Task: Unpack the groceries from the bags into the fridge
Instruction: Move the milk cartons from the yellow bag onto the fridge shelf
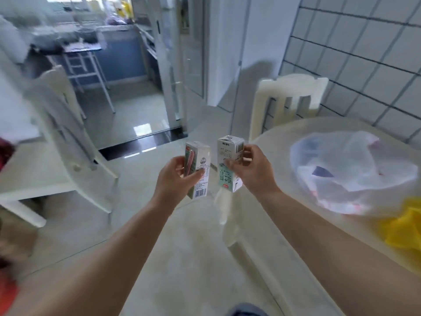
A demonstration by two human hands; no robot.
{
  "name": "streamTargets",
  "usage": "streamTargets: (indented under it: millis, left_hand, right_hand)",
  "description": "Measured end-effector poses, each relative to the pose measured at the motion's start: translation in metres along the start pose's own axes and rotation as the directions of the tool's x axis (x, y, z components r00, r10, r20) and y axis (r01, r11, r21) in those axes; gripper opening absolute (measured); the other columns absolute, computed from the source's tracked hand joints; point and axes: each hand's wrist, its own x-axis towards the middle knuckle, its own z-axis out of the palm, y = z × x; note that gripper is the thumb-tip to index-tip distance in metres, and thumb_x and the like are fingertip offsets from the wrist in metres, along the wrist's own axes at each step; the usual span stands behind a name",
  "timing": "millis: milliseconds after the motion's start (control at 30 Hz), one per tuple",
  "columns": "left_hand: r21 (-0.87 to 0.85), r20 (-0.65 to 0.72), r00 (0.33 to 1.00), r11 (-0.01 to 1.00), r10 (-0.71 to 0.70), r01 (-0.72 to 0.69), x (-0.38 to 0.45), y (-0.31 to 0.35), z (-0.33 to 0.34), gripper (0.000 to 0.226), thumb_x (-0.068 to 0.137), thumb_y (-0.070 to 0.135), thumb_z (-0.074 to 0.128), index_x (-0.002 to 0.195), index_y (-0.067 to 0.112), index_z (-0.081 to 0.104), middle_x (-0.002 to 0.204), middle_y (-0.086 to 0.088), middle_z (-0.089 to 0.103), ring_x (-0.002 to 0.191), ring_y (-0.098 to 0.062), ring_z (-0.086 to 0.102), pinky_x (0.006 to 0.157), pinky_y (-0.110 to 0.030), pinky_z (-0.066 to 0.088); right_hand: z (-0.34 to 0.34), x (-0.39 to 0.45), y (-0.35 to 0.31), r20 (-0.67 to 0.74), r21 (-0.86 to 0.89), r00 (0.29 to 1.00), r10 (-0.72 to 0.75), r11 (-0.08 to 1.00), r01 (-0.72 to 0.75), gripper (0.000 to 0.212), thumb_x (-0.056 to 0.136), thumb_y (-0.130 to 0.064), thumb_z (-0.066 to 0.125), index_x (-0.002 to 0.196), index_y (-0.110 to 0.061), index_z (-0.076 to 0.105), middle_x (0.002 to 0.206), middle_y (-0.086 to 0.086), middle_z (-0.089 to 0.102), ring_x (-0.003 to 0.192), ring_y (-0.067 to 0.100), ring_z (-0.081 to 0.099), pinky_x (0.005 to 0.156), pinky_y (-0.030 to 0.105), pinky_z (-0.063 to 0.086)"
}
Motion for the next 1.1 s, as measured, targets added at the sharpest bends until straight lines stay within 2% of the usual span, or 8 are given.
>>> streamTargets:
  millis: [167, 267, 500, 633, 800, 867, 1000, 1100]
  left_hand:
    - [-0.049, -0.105, 0.994, 0.999, -0.017, 0.012, 0.052, -0.020, -0.074, 0.042, 0.075, 0.021, 0.078, 0.114, 0.013, 0.063, 0.105, 0.002, 0.069, 0.098, -0.014, 0.064, 0.084, -0.033, 0.055]
    - [-0.111, -0.141, 0.990, 0.994, -0.025, 0.009, 0.099, -0.034, -0.108, 0.038, 0.075, 0.017, 0.078, 0.110, 0.014, 0.063, 0.104, 0.000, 0.069, 0.099, -0.018, 0.065, 0.082, -0.033, 0.056]
    - [-0.148, -0.168, 0.986, 0.988, 0.008, -0.033, 0.249, -0.045, -0.176, 0.039, 0.077, 0.016, 0.076, 0.111, 0.016, 0.058, 0.104, 0.003, 0.067, 0.099, -0.014, 0.063, 0.072, -0.021, 0.054]
    - [-0.146, -0.178, 0.984, 0.989, 0.007, -0.033, 0.339, -0.041, -0.211, 0.044, 0.076, 0.015, 0.076, 0.116, 0.013, 0.057, 0.105, 0.001, 0.067, 0.099, -0.014, 0.063, 0.067, -0.017, 0.054]
    - [-0.163, -0.141, 0.990, 0.986, 0.014, -0.037, 0.446, -0.045, -0.240, 0.037, 0.077, 0.016, 0.076, 0.108, 0.019, 0.057, 0.107, 0.000, 0.066, 0.101, -0.019, 0.063, 0.077, -0.036, 0.058]
    - [-0.169, -0.124, 0.992, 0.985, 0.012, -0.033, 0.493, -0.052, -0.246, 0.041, 0.076, 0.017, 0.077, 0.112, 0.016, 0.058, 0.108, -0.001, 0.067, 0.102, -0.020, 0.064, 0.075, -0.035, 0.058]
    - [-0.153, -0.051, 0.996, 0.985, 0.067, -0.074, 0.594, -0.060, -0.252, 0.048, 0.073, 0.022, 0.080, 0.116, 0.014, 0.059, 0.109, 0.000, 0.069, 0.102, -0.018, 0.065, 0.085, -0.038, 0.056]
    - [-0.166, 0.056, 0.992, 0.981, 0.113, -0.102, 0.667, -0.052, -0.248, 0.048, 0.072, 0.023, 0.080, 0.115, 0.015, 0.059, 0.108, 0.000, 0.069, 0.102, -0.017, 0.066, 0.086, -0.034, 0.055]
  right_hand:
    - [0.092, 0.049, -0.030, 0.125, 0.083, 0.992, -0.026, 0.996, 0.016, 0.038, 0.075, -0.022, 0.078, 0.099, -0.021, 0.048, 0.097, -0.009, 0.065, 0.094, 0.015, 0.064, 0.086, 0.044, 0.054]
    - [0.143, 0.092, -0.043, 0.171, 0.124, 0.984, -0.057, 0.992, 0.036, 0.038, 0.074, -0.025, 0.078, 0.095, -0.027, 0.046, 0.101, -0.001, 0.068, 0.095, 0.020, 0.066, 0.086, 0.049, 0.053]
    - [0.259, 0.223, -0.074, 0.231, 0.148, 0.965, -0.123, 0.985, 0.090, 0.042, 0.076, -0.024, 0.077, 0.103, -0.021, 0.044, 0.105, 0.001, 0.067, 0.095, 0.017, 0.065, 0.083, 0.044, 0.055]
    - [0.307, 0.303, -0.092, 0.214, 0.155, 0.971, -0.106, 0.985, 0.074, 0.043, 0.076, -0.026, 0.077, 0.105, -0.020, 0.046, 0.104, -0.003, 0.067, 0.096, 0.016, 0.065, 0.086, 0.043, 0.054]
    - [0.356, 0.394, -0.110, 0.165, 0.122, 0.978, -0.123, 0.987, 0.104, 0.042, 0.076, -0.027, 0.077, 0.103, -0.021, 0.046, 0.104, -0.002, 0.066, 0.094, 0.014, 0.065, 0.084, 0.040, 0.056]
    - [0.372, 0.426, -0.112, 0.136, 0.114, 0.984, -0.119, 0.988, 0.104, 0.042, 0.076, -0.026, 0.076, 0.104, -0.021, 0.046, 0.103, -0.004, 0.065, 0.094, 0.012, 0.064, 0.083, 0.039, 0.056]
    - [0.399, 0.491, -0.116, 0.018, 0.078, 0.992, -0.128, 0.989, 0.126, 0.045, 0.075, -0.024, 0.078, 0.105, -0.017, 0.045, 0.096, -0.010, 0.061, 0.088, 0.003, 0.061, 0.081, 0.033, 0.055]
    - [0.412, 0.537, -0.117, -0.117, 0.083, 0.987, -0.114, 0.989, 0.124, 0.046, 0.074, -0.022, 0.078, 0.105, -0.016, 0.045, 0.096, -0.004, 0.062, 0.088, 0.010, 0.062, 0.082, 0.040, 0.056]
